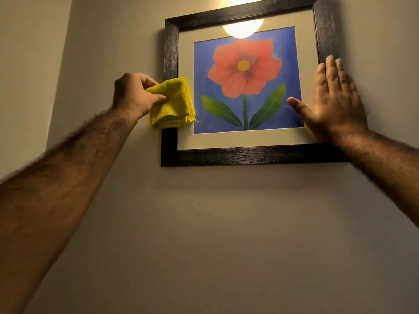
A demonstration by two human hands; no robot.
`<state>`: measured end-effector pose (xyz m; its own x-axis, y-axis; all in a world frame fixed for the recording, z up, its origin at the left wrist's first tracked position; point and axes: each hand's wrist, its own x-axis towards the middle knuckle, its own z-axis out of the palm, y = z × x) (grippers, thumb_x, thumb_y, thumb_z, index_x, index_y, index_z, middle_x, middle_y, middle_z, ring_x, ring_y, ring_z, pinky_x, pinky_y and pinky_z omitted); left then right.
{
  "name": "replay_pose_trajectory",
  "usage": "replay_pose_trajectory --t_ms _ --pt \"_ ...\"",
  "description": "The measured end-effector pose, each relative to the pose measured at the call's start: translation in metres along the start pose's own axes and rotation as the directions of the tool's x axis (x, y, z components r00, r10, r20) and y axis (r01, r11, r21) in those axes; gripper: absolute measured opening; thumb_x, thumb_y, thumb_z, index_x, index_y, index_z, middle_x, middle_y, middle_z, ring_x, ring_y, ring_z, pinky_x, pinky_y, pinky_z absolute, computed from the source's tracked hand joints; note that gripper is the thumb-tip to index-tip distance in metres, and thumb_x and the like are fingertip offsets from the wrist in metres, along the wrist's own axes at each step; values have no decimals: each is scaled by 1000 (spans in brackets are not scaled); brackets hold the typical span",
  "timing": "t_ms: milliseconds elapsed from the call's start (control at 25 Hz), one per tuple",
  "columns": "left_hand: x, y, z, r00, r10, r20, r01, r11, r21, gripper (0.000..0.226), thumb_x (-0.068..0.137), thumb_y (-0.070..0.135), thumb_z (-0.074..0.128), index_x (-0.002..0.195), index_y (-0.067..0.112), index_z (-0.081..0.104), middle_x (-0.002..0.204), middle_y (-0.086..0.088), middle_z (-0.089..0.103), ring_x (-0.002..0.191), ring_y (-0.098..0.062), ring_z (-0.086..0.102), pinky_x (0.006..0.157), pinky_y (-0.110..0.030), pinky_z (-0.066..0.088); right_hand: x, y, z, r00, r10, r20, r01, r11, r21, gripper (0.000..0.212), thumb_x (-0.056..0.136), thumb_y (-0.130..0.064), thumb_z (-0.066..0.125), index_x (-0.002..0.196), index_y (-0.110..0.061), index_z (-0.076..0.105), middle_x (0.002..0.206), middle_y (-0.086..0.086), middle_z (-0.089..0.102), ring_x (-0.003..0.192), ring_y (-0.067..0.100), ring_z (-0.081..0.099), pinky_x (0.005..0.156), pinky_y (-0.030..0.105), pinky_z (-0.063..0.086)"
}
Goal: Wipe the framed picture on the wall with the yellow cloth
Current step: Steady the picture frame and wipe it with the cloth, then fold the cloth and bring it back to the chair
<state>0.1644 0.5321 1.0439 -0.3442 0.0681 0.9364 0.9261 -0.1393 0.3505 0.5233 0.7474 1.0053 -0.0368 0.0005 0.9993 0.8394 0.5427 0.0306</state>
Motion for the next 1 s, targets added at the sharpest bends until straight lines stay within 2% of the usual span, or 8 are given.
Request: replay_pose_trajectory --t_ms 200,360,440,520,680,760,880,1000 --pt "-12 -15 -10 989 -127 78 138 977 -161 39 67 25 91 101 15 74 102 -10 75 94 -25 73 82 -45 63 -15 -59 -14 989 -141 -45 145 982 124 102 93 -77 25 161 -2 12 171 18 8 159 30 7 129 44 10" --pt "-36 -24 -30 972 -179 152 221 916 -333 41 73 19 87 110 10 71 103 -7 74 95 -22 73 77 -41 64 -32 -171 -27 928 -365 -79 347 763 545 89 93 -61 55 154 0 36 162 17 38 151 28 36 124 35 31" --pt "-55 -34 -47 960 -219 178 272 882 -385 41 75 19 85 112 11 69 103 -4 74 94 -18 72 69 -33 64 -40 -223 -35 955 -298 5 198 647 736 85 86 -53 69 151 -4 44 153 13 52 141 25 51 116 31 40" --pt "-78 -47 -68 947 -258 191 316 853 -415 32 76 18 84 105 15 70 99 -2 75 91 -16 73 62 -27 62 -49 -267 -37 944 -221 246 -103 511 853 87 79 -49 79 149 -9 48 144 10 61 129 24 60 108 34 49" --pt "-129 -85 -115 911 -356 210 413 781 -468 25 73 11 84 95 14 71 89 -2 76 76 -13 75 61 -27 60 -80 -325 -19 753 -233 616 -555 277 784 44 76 -32 86 108 -5 74 104 13 76 95 25 76 80 40 65" --pt "-156 -114 -146 872 -419 253 490 750 -446 25 73 9 83 95 11 72 86 -3 77 75 -15 75 63 -28 60 -104 -354 -11 647 -286 707 -689 180 703 44 71 -29 90 99 1 75 97 15 77 87 25 78 71 36 66" --pt "-205 -160 -190 752 -546 370 658 648 -383 29 73 8 79 102 6 72 91 -9 79 82 -22 76 68 -32 62 -150 -398 1 499 -384 776 -806 123 579 43 65 -24 94 89 3 72 85 14 71 69 18 73 58 27 62" --pt "-272 -206 -232 627 -682 377 778 519 -354 21 81 0 73 102 4 71 92 -10 80 85 -23 77 69 -33 62 -212 -449 12 355 -502 789 -863 149 483 49 65 -21 94 98 8 72 84 13 71 60 12 71 55 24 60"
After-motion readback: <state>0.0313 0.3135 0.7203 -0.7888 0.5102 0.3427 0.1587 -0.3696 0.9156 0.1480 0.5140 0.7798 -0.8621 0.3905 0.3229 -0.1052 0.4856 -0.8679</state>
